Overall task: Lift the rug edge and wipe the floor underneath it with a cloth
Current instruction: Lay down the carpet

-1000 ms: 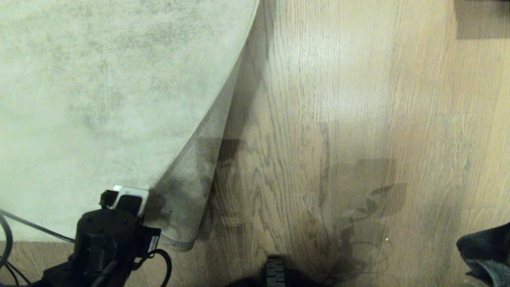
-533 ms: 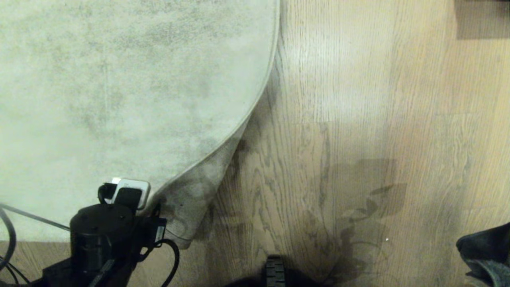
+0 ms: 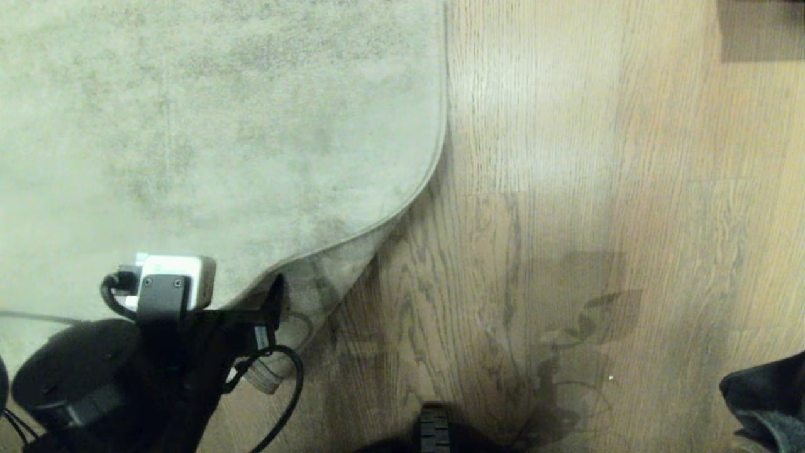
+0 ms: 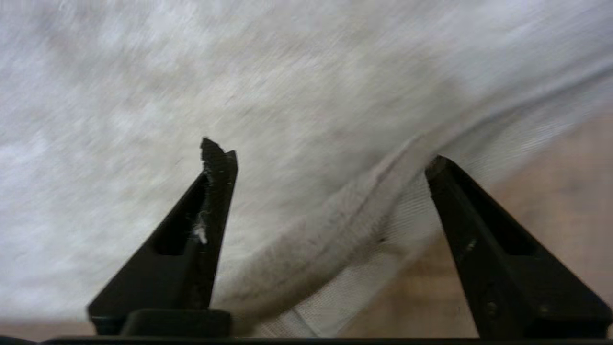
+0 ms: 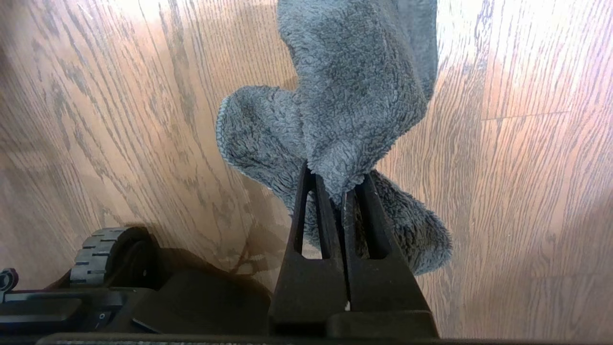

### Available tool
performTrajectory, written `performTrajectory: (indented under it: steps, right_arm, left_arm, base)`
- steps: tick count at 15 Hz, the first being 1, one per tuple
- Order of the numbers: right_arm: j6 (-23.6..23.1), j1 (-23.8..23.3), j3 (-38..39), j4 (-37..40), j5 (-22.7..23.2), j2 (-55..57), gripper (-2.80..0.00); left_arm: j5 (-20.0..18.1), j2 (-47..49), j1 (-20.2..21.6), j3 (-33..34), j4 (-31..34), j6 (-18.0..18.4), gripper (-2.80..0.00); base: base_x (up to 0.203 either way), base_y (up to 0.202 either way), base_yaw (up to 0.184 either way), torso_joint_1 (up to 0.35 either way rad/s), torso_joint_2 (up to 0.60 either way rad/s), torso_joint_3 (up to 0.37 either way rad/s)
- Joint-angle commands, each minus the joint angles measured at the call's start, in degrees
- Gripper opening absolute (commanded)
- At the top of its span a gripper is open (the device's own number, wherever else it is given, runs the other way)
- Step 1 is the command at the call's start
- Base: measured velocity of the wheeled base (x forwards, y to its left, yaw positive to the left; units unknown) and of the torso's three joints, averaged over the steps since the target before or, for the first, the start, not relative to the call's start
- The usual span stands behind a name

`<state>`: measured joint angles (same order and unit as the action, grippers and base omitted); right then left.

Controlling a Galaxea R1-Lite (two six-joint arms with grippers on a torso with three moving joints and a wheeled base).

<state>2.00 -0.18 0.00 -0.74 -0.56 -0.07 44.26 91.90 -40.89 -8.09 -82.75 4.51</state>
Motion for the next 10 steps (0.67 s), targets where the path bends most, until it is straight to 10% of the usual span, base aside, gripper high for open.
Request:
performTrajectory:
  steps: [1, 10]
  right_arm:
    - [0.02, 0.01, 0.00, -0.05, 0.03, 0.16, -2.80]
    - [0.02, 0.01, 0.00, -0.05, 0.03, 0.16, -2.80]
  left_arm:
    - [0.05, -7.01, -2.86, 0.42, -0.78, 0.26, 0.00]
    - [0.04, -12.03, -7.90, 3.79, -1.15, 0.30, 0.00]
  base:
    - [0.000, 0.000, 0.000, 0.000, 0.00, 0.000]
    - [0.000, 0.000, 0.000, 0.000, 0.00, 0.000]
